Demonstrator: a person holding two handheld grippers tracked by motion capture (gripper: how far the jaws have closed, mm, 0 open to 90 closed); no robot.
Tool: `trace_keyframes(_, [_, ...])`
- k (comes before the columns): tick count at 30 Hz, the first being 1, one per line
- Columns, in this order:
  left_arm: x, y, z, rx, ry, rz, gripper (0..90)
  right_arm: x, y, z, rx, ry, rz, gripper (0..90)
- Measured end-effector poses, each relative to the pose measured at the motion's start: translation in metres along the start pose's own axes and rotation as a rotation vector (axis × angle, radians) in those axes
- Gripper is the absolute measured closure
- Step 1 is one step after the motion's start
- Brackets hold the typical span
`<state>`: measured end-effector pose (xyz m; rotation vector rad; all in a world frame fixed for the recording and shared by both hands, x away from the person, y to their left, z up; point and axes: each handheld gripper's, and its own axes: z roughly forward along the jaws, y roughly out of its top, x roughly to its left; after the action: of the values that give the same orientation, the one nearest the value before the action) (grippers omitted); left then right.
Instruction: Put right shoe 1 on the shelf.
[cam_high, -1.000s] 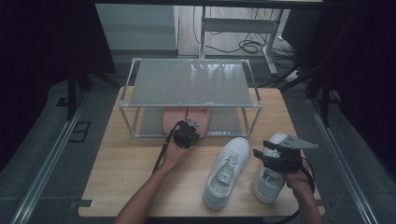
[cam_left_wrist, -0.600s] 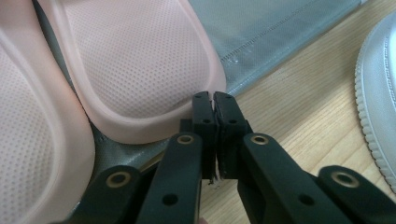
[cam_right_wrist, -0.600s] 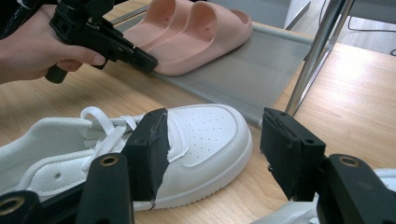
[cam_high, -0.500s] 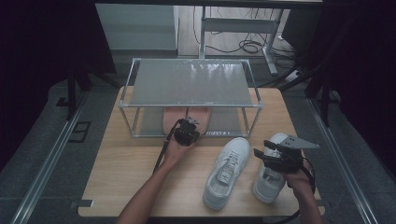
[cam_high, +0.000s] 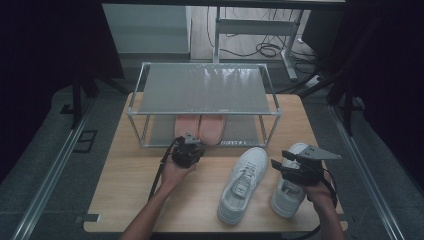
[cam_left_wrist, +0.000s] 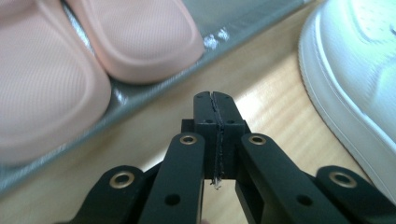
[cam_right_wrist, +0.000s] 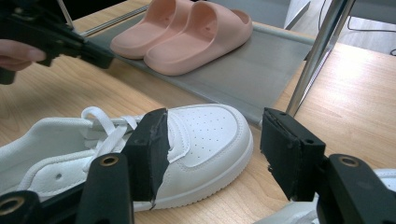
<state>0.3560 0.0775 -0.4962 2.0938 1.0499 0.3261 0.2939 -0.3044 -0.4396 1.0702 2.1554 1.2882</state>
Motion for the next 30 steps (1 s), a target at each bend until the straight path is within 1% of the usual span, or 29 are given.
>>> trace_keyframes(1, [0.0,-0.004,-0.004,-0.006,0.0,-0.007,89.7,0.0,0.0,0.0,0.001,0.001,0.001,42.3])
trace_keyframes(4, [0.001,-0.015,-0.016,-0.017,-0.02,-0.021,88.5,0.0,0.0,0.001,0.003,0.001,0.001,42.3])
trace_keyframes(6, [0.001,-0.022,-0.022,-0.006,-0.052,-0.028,85.8,0.0,0.0,0.001,0.005,0.001,0.001,42.3])
trace_keyframes(7, [0.001,-0.026,-0.025,-0.007,-0.067,-0.026,84.0,0.001,0.0,0.001,0.004,0.001,-0.001,42.3])
trace_keyframes(9, [-0.001,-0.033,-0.031,-0.004,-0.091,-0.005,77.8,0.001,0.0,0.001,0.005,0.001,-0.002,42.3])
trace_keyframes(10, [-0.003,-0.036,-0.034,0.006,-0.091,0.012,74.2,0.001,0.0,0.001,0.004,0.0,-0.002,42.3])
trace_keyframes(11, [-0.004,-0.038,-0.036,0.003,-0.085,0.02,70.6,0.002,0.0,0.001,0.001,0.001,-0.003,42.3])
trace_keyframes(13, [-0.005,-0.042,-0.041,-0.005,-0.093,0.018,65.0,0.003,0.0,0.001,0.003,0.0,-0.007,42.3])
trace_keyframes(14, [-0.005,-0.042,-0.043,0.003,-0.098,0.017,62.3,0.003,0.0,0.001,0.005,0.003,-0.007,42.3])
trace_keyframes(16, [-0.005,-0.044,-0.047,0.002,-0.084,0.02,58.6,0.004,0.0,0.002,0.008,0.003,-0.01,42.3])
trace_keyframes(19, [-0.003,-0.046,-0.051,0.002,-0.087,0.004,52.8,0.005,-0.001,0.003,0.011,0.006,-0.01,42.3])
trace_keyframes(21, [-0.001,-0.048,-0.053,0.003,-0.078,0.0,50.0,0.006,-0.001,0.003,0.009,0.007,-0.01,42.3])
trace_keyframes(22, [0.0,-0.05,-0.054,0.009,-0.081,-0.005,48.9,0.006,-0.001,0.003,0.013,0.008,-0.012,42.3])
trace_keyframes(24, [0.001,-0.054,-0.056,0.017,-0.107,-0.016,50.4,0.006,-0.002,0.003,0.016,0.01,-0.013,42.3])
trace_keyframes(25, [0.001,-0.056,-0.056,0.018,-0.111,-0.018,50.6,0.007,-0.002,0.003,0.014,0.01,-0.013,42.3])
trace_keyframes(27, [0.002,-0.06,-0.058,0.029,-0.093,-0.01,49.2,0.007,-0.003,0.003,0.015,0.01,-0.01,42.3])
trace_keyframes(30, [0.004,-0.064,-0.06,0.032,-0.084,-0.018,45.0,0.009,-0.002,0.003,0.012,0.013,-0.015,42.3])
